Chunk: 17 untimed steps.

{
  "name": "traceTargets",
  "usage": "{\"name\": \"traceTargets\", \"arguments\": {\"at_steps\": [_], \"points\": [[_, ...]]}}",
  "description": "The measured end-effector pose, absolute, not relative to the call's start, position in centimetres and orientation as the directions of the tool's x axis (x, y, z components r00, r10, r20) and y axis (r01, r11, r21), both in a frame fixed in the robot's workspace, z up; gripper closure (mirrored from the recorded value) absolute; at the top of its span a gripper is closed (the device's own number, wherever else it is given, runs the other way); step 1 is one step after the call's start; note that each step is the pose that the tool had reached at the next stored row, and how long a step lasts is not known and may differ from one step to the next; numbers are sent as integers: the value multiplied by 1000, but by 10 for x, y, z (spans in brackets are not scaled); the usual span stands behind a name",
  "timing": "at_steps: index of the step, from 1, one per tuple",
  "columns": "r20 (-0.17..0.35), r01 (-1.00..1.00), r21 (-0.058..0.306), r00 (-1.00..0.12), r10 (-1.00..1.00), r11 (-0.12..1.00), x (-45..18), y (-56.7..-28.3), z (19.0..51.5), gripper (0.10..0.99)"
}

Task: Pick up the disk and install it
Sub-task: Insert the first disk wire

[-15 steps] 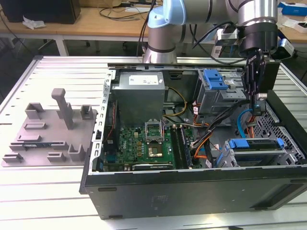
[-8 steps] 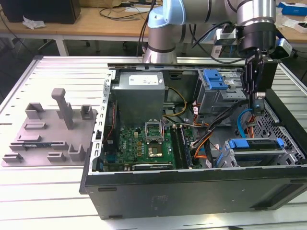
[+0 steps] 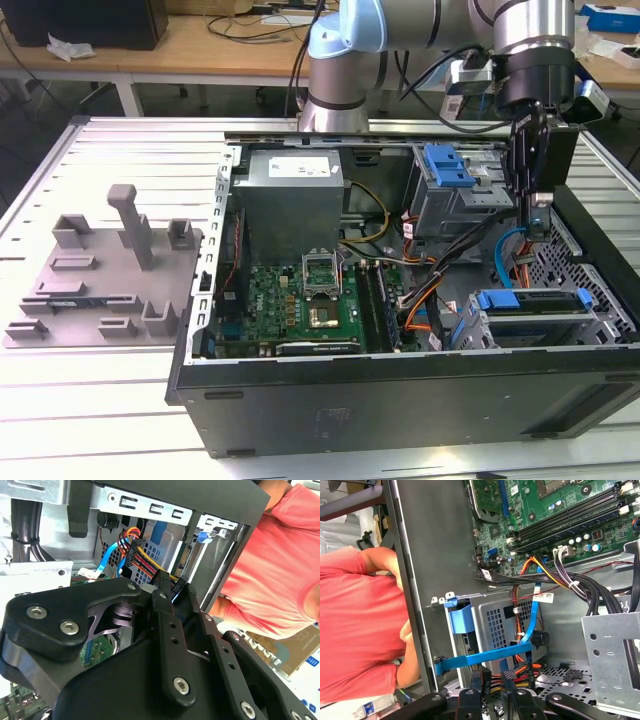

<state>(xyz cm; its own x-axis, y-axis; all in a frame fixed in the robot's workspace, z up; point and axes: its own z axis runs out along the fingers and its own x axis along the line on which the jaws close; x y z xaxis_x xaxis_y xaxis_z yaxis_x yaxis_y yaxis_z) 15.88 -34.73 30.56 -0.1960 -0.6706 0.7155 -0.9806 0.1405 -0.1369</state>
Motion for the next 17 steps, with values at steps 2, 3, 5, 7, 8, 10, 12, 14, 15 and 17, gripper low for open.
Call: {"name": "traceTargets", "arguments": {"at_steps": [2, 3, 5, 7, 8, 10, 12, 14, 15, 17], "points": [[715, -980, -137, -196, -671, 141, 159, -347, 305, 812], [715, -980, -137, -197, -671, 142, 159, -347, 305, 918], [715, -980, -137, -197, -670, 142, 159, -347, 305, 918], [715, -980, -137, -197, -670, 142, 159, -347, 305, 918], [715, -980, -137, -197, -670, 142, 159, -347, 305, 918], [715, -980, -137, -197, -670, 142, 159, -347, 305, 918], [715, -980, -137, -197, -670, 142, 159, -347, 305, 918], [715, -980, -137, -197, -671, 142, 159, -347, 305, 918], [715, -980, -137, -197, -671, 142, 159, -347, 305, 918], [715, -980, -137, -197, -670, 142, 159, -347, 309, 918]]}}
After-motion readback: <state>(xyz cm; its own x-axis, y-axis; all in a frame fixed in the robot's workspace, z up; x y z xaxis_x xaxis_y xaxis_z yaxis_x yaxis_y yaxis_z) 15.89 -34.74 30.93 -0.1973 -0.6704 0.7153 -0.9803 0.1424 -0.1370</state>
